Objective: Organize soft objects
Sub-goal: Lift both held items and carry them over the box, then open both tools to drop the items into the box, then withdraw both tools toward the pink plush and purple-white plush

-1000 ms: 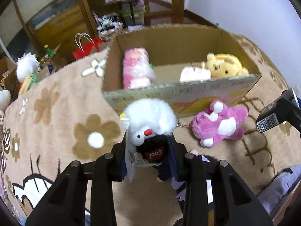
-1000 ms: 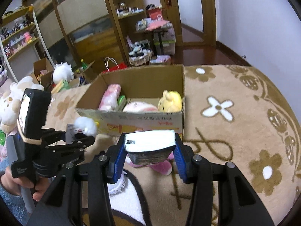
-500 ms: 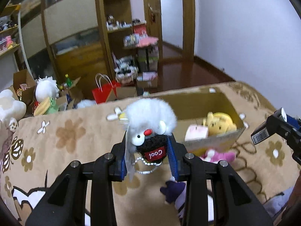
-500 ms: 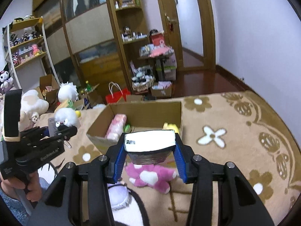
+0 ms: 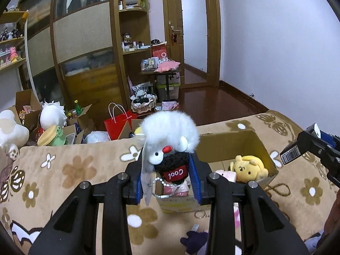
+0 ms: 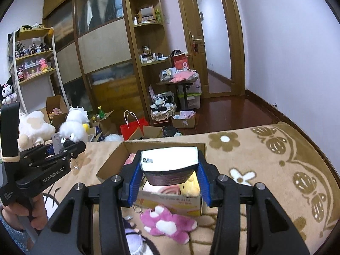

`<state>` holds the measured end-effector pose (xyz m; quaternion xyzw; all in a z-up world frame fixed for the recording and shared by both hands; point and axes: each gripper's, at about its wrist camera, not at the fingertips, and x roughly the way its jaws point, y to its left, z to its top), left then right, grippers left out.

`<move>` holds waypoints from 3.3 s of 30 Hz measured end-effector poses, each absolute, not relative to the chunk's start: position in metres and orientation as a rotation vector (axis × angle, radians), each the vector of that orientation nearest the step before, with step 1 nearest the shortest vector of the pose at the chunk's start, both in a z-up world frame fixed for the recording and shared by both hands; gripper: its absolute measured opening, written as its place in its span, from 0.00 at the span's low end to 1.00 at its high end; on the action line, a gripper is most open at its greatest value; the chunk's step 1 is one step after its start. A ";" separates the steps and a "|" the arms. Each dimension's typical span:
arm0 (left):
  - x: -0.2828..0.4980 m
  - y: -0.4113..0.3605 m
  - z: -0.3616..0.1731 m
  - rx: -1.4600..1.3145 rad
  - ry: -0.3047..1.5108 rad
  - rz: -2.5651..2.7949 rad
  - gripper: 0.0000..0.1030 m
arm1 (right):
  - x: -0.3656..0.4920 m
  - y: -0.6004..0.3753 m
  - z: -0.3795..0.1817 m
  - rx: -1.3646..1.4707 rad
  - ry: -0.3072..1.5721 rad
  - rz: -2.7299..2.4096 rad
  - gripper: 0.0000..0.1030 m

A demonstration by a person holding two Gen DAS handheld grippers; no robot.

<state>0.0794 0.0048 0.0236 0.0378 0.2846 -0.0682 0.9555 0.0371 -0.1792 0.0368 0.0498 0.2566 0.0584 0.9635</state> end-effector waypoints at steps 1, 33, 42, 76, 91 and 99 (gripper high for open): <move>0.082 0.004 0.023 0.074 0.578 -0.137 0.33 | 0.039 -0.179 0.037 0.100 0.517 0.119 0.48; 0.132 -0.024 -0.049 0.119 0.779 -0.232 0.34 | 0.097 -0.179 -0.020 0.147 0.613 0.204 0.48; 0.137 -0.021 -0.061 0.080 0.854 -0.237 0.36 | 0.104 -0.179 -0.031 0.154 0.669 0.206 0.48; 0.105 -0.008 -0.046 0.057 0.940 -0.179 0.96 | 0.083 -0.192 -0.013 0.215 0.677 0.171 0.97; 0.066 -0.015 -0.036 0.100 0.989 -0.168 0.97 | 0.046 -0.188 -0.009 0.161 0.778 0.159 1.00; 0.061 -0.019 -0.052 0.074 1.089 -0.179 0.97 | 0.034 -0.188 -0.021 0.158 0.844 0.148 1.00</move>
